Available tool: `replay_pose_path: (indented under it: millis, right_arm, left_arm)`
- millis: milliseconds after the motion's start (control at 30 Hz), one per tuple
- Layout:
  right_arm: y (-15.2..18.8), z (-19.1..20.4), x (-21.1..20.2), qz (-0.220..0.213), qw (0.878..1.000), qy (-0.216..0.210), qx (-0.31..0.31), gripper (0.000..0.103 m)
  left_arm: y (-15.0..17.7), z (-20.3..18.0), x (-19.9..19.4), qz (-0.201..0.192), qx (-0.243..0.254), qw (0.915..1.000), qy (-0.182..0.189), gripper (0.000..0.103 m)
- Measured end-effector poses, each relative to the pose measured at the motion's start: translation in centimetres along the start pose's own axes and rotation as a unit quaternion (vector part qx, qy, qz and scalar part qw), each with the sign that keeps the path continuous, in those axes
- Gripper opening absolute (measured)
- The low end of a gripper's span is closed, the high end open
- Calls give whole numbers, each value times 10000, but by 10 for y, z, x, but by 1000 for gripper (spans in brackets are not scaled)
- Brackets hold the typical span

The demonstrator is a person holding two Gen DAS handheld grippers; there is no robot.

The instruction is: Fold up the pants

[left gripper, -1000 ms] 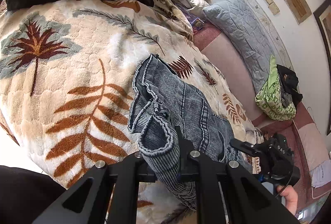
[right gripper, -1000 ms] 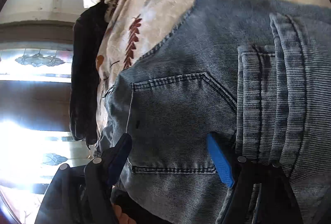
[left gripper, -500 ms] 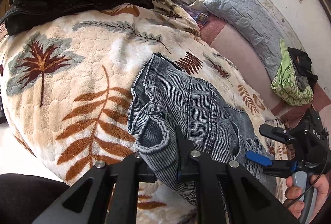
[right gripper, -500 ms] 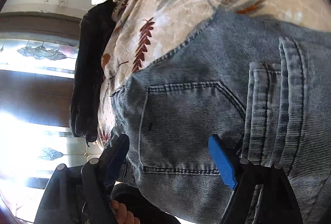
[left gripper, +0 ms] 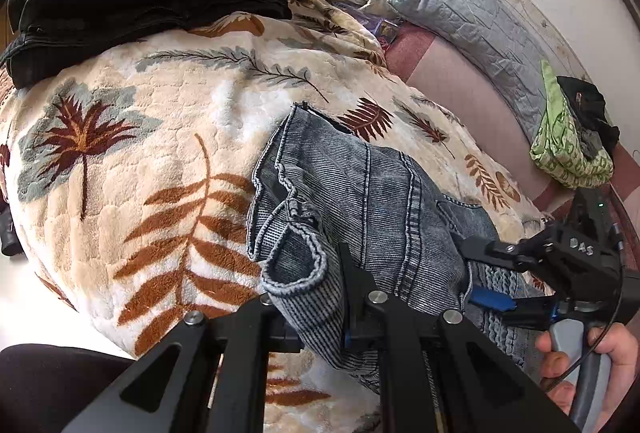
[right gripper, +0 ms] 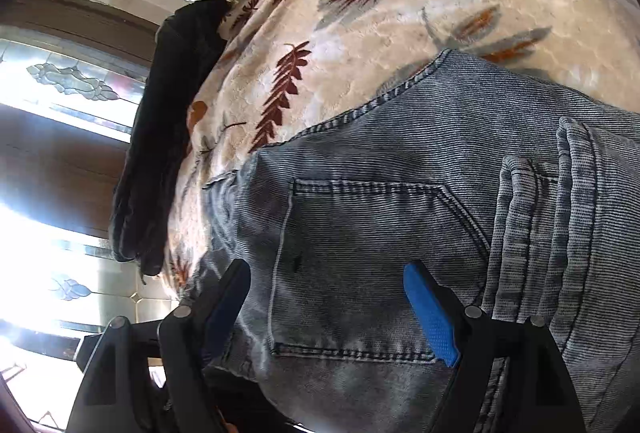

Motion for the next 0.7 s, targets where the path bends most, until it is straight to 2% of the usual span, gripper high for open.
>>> replay_pose_path:
  millis: [67, 167, 233, 300, 333, 367, 433, 467, 567, 700]
  right_arm:
    - [-1, 4, -2, -89, 10000, 0, -33, 83]
    - [-3, 16, -18, -183, 9994, -299, -71, 83]
    - [-7, 15, -18, -307, 9993, -41, -224, 82]
    - [-4, -1, 7, 51, 9999, 85, -90, 83]
    - [-4, -1, 7, -12, 9998, 82, -169, 83]
    - [-5, 3, 1, -42, 9998, 60, -159, 83]
    - [-4, 15, -14, -68, 9992, -339, -191, 83]
    - [-3, 18, -23, -139, 9987, -388, -303, 83]
    - [8, 13, -53, -372, 9976, -304, -492, 83]
    - [32, -24, -85, -622, 9971, -101, -431, 83]
  left_arm:
    - [0, 0, 0, -5, 31, 10000, -33, 13]
    - [0, 0, 2, -2, 34, 10000, -83, 13]
    - [1, -2, 2, -26, 70, 9999, -113, 13]
    - [1, -3, 3, -24, 78, 9999, -135, 13]
    - [1, -4, 3, -36, 116, 9998, -167, 13]
    - [1, -3, 2, -54, 157, 9997, -184, 13]
    - [2, -3, 3, -40, 180, 9996, -227, 13]
    - [1, -3, 2, -39, 191, 9995, -242, 13]
    - [1, -5, 1, -66, 258, 9992, -295, 13]
    - [1, -9, 1, -89, 330, 9986, -406, 13]
Point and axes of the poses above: each gripper's, at about its wrist camera, not at the fingertips, and x roughly the way its jaws point, z to its left, y to its underside, the point moved 6 cm from there along x, roughly the way its jaws point, and after that the axes turned 4 degrees about -x, right-handed, at the moved point
